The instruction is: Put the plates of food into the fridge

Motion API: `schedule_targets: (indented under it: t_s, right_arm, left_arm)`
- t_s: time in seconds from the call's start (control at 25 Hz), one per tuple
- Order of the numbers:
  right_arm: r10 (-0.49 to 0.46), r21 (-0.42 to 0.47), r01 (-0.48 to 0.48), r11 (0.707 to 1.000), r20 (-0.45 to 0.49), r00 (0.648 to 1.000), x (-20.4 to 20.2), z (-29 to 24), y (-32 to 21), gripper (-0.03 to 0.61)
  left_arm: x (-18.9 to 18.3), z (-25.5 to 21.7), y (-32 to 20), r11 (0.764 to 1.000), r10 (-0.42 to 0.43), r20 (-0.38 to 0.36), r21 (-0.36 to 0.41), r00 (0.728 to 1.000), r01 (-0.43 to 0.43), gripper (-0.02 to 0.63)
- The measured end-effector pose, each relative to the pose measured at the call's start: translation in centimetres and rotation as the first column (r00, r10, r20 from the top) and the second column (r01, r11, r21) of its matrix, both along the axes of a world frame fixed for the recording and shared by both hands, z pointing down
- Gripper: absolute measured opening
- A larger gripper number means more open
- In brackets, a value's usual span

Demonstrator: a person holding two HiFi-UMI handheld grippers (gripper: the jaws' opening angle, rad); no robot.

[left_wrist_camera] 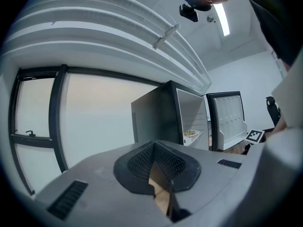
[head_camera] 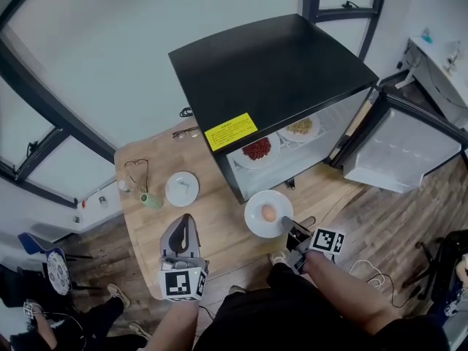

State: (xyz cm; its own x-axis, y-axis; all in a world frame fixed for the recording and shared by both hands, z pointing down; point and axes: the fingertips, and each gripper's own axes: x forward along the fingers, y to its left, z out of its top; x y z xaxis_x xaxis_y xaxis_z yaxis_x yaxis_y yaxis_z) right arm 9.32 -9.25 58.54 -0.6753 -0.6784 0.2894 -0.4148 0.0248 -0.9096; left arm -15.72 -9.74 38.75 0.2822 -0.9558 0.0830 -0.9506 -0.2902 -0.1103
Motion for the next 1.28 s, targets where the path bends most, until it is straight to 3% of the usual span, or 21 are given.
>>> schedule_targets:
  t_s: [0.52, 1.28]
  right_arm:
    - [-0.026, -0.014, 0.026, 1.0, -0.004, 1.0, 2.4, 0.6, -5.5, 0.032]
    - [-0.047, -0.049, 0.045, 0.998, -0.037, 0.998, 1.8, 3.9, -13.8, 0.032]
  left_arm:
    - [1.7, -0.2, -4.7, 0.999, -0.042, 0.011, -0.005, 0.999, 0.042, 0.003]
    - [-0.4, 0.4, -8.2, 0.987, -0.157, 0.046, -0.028, 0.987, 0.158, 0.003]
